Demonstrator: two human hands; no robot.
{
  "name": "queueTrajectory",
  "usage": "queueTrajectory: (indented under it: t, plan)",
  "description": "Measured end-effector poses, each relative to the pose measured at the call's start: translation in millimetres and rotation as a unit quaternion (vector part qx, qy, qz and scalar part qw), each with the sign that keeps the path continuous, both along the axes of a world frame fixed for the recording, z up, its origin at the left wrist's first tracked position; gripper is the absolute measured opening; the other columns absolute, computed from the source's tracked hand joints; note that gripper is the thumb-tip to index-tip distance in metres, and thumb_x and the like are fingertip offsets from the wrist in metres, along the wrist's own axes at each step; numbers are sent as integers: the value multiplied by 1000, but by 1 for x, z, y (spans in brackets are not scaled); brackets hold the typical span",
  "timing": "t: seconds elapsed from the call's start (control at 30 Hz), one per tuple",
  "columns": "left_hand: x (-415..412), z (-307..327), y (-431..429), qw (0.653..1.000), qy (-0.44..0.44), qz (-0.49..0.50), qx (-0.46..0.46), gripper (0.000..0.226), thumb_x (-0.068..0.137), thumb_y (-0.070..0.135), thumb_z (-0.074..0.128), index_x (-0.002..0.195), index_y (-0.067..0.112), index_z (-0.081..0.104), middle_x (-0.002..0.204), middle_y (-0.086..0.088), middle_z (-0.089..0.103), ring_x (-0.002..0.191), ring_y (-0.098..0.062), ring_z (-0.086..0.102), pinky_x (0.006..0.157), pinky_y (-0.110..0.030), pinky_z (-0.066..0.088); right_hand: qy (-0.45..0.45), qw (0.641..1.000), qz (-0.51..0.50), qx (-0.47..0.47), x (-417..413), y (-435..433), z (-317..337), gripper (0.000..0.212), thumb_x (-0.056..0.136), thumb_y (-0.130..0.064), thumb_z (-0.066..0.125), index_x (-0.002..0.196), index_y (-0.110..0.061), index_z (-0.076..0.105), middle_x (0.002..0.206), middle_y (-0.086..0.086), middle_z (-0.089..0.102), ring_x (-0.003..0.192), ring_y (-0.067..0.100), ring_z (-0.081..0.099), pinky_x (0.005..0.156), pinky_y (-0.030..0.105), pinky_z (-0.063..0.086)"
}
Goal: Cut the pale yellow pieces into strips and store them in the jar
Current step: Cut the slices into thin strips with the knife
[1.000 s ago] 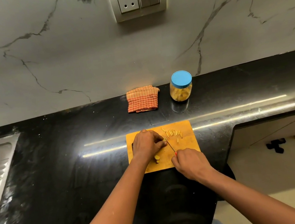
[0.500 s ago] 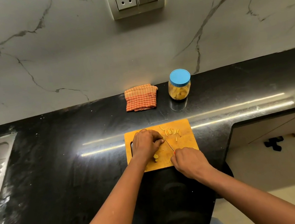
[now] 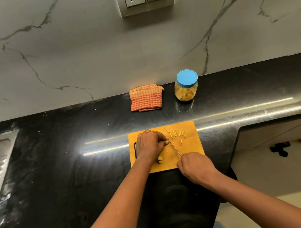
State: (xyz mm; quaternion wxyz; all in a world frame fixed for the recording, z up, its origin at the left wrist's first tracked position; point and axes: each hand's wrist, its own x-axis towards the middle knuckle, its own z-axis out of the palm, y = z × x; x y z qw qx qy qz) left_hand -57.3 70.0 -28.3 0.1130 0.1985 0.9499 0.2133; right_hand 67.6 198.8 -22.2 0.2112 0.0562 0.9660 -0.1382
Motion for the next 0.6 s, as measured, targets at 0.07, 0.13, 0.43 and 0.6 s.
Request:
queueTrajectory:
  t: [0.07, 0.13, 0.43, 0.6]
  plan:
    - [1, -1, 0, 1000, -8, 10, 3, 18, 79, 39, 78, 94, 29, 78, 94, 13, 73, 91, -7, 60, 86, -33, 52, 0, 999, 43, 16, 5, 4, -1, 32, 101, -31, 32, 99, -13, 58, 97, 8, 58, 91, 29, 60, 62, 36, 38]
    - [2, -1, 0, 1000, -14, 18, 11, 18, 78, 37, 79, 94, 29, 78, 93, 13, 74, 90, -6, 61, 86, -33, 53, 7, 998, 56, 19, 8, 9, -2, 31, 101, -29, 33, 103, -12, 58, 100, 8, 57, 92, 30, 59, 62, 37, 38]
    - [5, 1, -1, 999, -22, 31, 26, 16, 78, 34, 79, 93, 28, 78, 94, 13, 74, 93, -8, 61, 88, -35, 51, 18, 1000, -15, -14, -7, -3, 20, 33, 102, -33, 32, 92, -15, 57, 95, 8, 60, 88, 28, 60, 66, 34, 41]
    - [4, -2, -4, 1000, -1, 12, 17, 15, 78, 39, 78, 92, 32, 78, 90, 14, 72, 91, -9, 57, 86, -35, 49, 16, 999, -38, -25, -11, -10, 15, 34, 102, -34, 32, 94, -14, 59, 94, 8, 62, 86, 26, 60, 64, 34, 42]
